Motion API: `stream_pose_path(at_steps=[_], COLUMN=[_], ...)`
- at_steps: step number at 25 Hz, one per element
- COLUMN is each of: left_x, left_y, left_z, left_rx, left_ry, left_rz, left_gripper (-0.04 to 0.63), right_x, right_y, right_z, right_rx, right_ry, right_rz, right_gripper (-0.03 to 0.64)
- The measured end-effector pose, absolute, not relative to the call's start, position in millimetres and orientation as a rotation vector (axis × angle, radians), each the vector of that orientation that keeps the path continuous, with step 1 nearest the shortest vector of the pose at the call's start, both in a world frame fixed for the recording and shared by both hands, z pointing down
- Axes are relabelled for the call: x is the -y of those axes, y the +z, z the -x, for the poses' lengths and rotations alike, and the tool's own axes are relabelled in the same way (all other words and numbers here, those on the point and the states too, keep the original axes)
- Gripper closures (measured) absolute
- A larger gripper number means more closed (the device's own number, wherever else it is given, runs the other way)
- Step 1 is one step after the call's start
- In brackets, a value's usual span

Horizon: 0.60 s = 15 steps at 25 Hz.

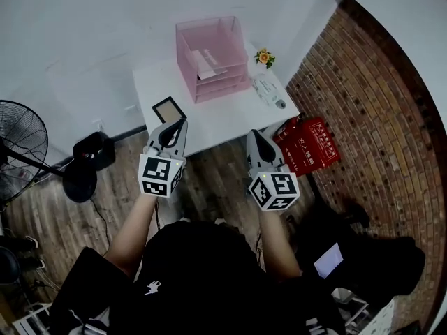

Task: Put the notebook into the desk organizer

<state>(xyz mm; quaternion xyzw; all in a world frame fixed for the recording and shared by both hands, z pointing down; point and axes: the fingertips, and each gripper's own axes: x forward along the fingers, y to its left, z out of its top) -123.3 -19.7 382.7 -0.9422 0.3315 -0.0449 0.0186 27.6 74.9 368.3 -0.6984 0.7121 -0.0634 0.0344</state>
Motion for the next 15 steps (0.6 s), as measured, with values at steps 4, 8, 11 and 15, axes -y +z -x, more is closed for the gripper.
stream_pose_path(at_steps=[4,8,11,15], left_x=[25.0,31.0,33.8,37.1], left_y=[379.9,377.8,378.2,377.9], left_z=[130.3,135.0,136.5,137.1], left_rx=[-1.0,-0.977,-0.965,-0.95], left_ry=[-0.131,-0.122,-0.12,-0.112], left_rz=[2.934,2.94,2.951,2.957], left_gripper=[0.594,0.594,0.594,0.594], right_x=[-75.8,-72.9,-71.5,-69.4], right_y=[368.2,365.9,364.7,365.0], right_z=[-20.1,-14.0,-12.6,-10.9], right_rx=[-2.162,-2.15,-2.136,-2.125], right_ry=[-0.201,-0.186,-0.182,-0.182], right_rz=[2.171,2.195,2.211,2.219], right_gripper=[0.615,0.615,0.615,0.615])
